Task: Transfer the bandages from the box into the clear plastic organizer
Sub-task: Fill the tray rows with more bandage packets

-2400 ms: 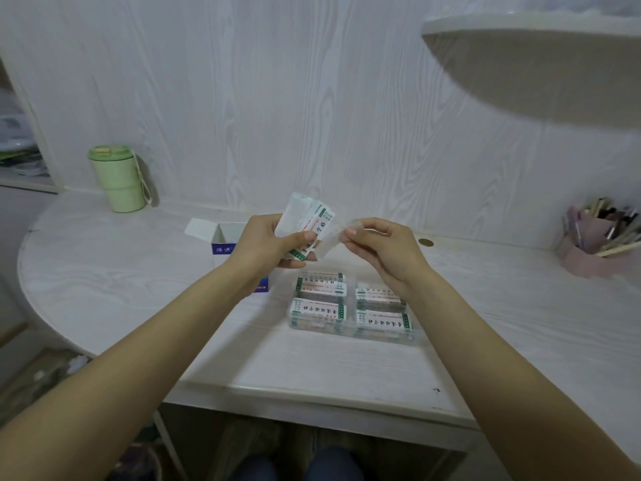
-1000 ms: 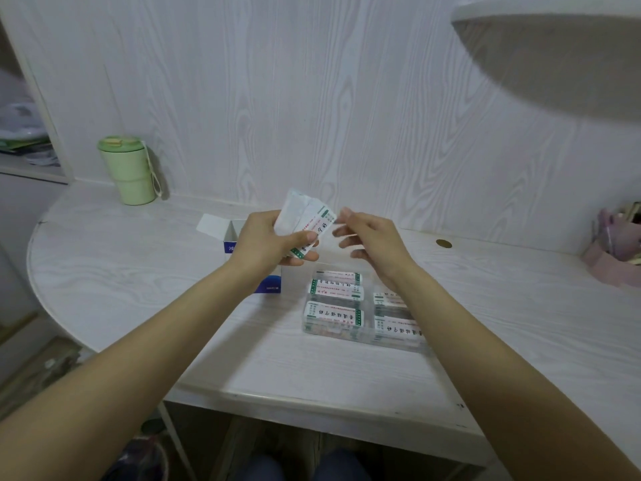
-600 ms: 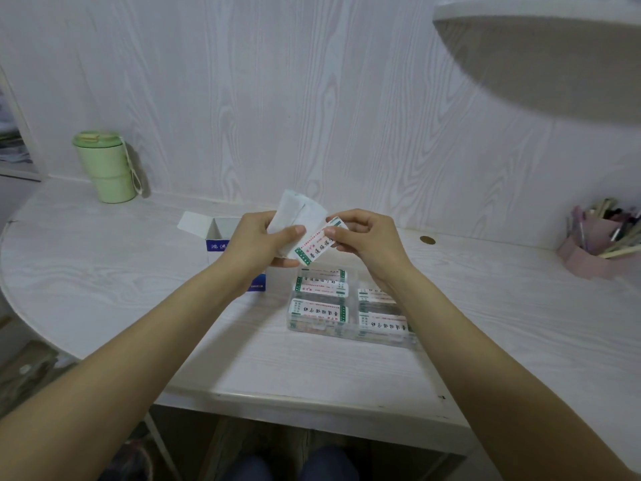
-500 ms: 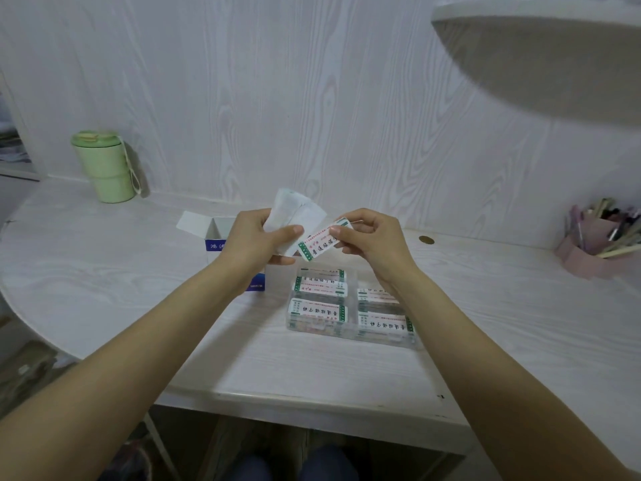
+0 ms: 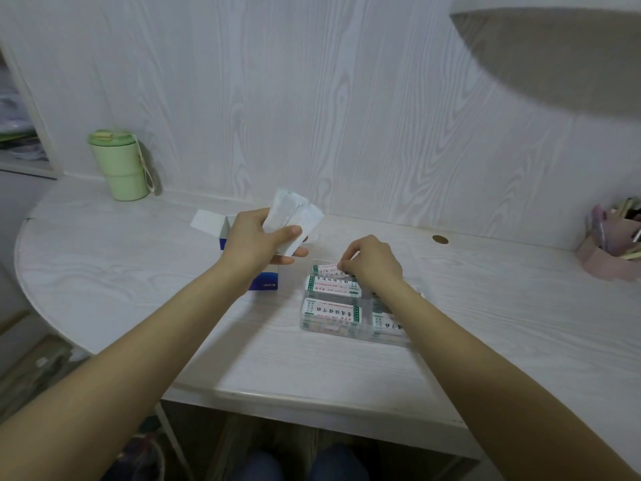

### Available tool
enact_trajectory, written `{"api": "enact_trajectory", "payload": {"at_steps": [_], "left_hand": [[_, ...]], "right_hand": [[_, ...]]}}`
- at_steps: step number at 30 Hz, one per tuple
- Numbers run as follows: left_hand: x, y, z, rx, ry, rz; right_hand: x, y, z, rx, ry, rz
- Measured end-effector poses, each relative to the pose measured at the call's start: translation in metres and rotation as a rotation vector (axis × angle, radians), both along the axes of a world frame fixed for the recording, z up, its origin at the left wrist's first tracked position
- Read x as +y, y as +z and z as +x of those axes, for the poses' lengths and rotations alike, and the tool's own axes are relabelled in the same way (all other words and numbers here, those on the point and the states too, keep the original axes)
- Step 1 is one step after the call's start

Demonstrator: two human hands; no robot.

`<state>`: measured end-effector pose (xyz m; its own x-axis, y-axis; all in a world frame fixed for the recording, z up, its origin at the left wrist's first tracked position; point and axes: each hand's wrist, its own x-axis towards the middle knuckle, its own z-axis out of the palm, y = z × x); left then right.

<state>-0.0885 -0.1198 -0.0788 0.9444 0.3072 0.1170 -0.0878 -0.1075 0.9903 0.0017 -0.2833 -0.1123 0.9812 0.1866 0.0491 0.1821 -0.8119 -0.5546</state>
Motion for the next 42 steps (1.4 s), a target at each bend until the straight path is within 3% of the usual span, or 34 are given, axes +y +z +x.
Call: {"api": "enact_trajectory", "payload": {"at_steps": [7, 20, 22, 25, 27, 30, 34, 42], "left_hand": [[-0.002, -0.001, 0.002, 0.013, 0.0, -0.021], [0.0, 0.002, 0.001, -0.011, -0.04, -0.016], [0.001, 0.002, 0.0, -0.003, -0.047, -0.022], [0.002, 0.002, 0.001, 0.014, -0.051, -0.03], [0.0, 0.003, 0.0, 0.025, -0.058, -0.017], [-0.004, 0.004, -0.001, 0.034, -0.131, 0.014], [-0.008, 0.006, -0.001, 0.084, -0.163, -0.061], [-0.006, 0.004, 0.001, 0.058, -0.03, 0.032]], "right_hand": [[0.007, 0.006, -0.004, -0.037, 0.032, -0.212], [0.011, 0.01, 0.003, 0.05, 0.066, -0.219], [0.01, 0.015, 0.0, 0.008, 0.07, -0.076], [0.007, 0.033, -0.009, 0.038, 0.109, 0.509], [0.006, 0.043, -0.017, 0.159, 0.23, 0.737], [0.007, 0.046, -0.021, 0.136, 0.337, 0.723], [0.007, 0.044, -0.021, 0.111, 0.294, 0.779], [-0.003, 0.041, -0.025, 0.101, 0.304, 0.923]]}}
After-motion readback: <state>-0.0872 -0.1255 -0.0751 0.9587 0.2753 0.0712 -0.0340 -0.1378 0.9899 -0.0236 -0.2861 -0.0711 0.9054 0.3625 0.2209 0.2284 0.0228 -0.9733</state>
